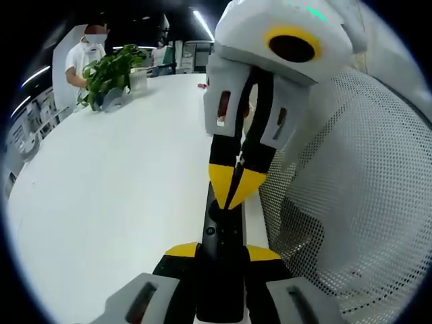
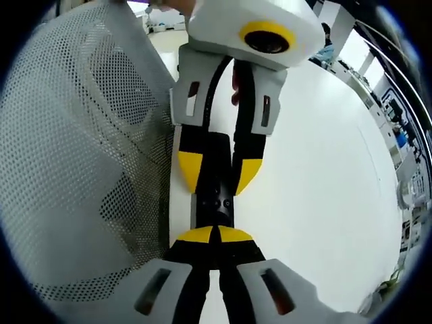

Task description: Press the specified remote control buttons in sequence, fully releasing each button before pressing the next.

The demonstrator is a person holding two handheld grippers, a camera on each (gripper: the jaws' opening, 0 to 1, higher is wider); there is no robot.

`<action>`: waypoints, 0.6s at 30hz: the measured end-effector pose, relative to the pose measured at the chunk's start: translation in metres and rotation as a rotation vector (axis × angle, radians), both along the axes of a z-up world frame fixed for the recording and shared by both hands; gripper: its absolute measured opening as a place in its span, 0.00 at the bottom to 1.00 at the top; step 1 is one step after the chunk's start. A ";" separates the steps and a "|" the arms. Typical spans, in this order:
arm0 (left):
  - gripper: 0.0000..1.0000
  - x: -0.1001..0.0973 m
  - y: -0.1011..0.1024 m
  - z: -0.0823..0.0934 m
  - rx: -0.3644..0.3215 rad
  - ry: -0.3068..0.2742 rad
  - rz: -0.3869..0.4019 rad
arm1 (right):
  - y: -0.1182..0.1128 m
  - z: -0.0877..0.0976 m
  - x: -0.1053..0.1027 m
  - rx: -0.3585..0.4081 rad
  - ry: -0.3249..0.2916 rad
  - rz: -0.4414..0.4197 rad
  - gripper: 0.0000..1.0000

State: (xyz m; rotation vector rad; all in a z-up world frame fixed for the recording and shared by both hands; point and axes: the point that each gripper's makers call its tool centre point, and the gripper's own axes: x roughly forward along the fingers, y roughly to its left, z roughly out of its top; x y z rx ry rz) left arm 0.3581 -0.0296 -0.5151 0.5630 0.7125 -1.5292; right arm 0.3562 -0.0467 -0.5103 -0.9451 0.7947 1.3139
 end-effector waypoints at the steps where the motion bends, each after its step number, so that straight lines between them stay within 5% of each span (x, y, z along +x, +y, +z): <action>1: 0.24 0.000 0.000 0.000 -0.002 0.002 0.002 | 0.001 0.000 0.000 -0.006 -0.003 0.012 0.00; 8: 0.24 0.000 0.000 0.001 -0.006 0.005 0.003 | 0.005 0.001 -0.001 -0.003 -0.034 0.097 0.00; 11: 0.24 0.000 0.000 0.000 -0.007 0.007 0.007 | 0.016 0.002 -0.012 0.046 0.031 0.101 0.00; 13: 0.24 0.000 0.000 0.000 -0.008 0.002 0.002 | 0.020 0.001 -0.008 0.009 -0.065 0.175 0.00; 18: 0.24 0.001 0.001 -0.001 -0.009 0.005 0.006 | 0.021 0.000 -0.010 -0.061 -0.162 0.311 0.00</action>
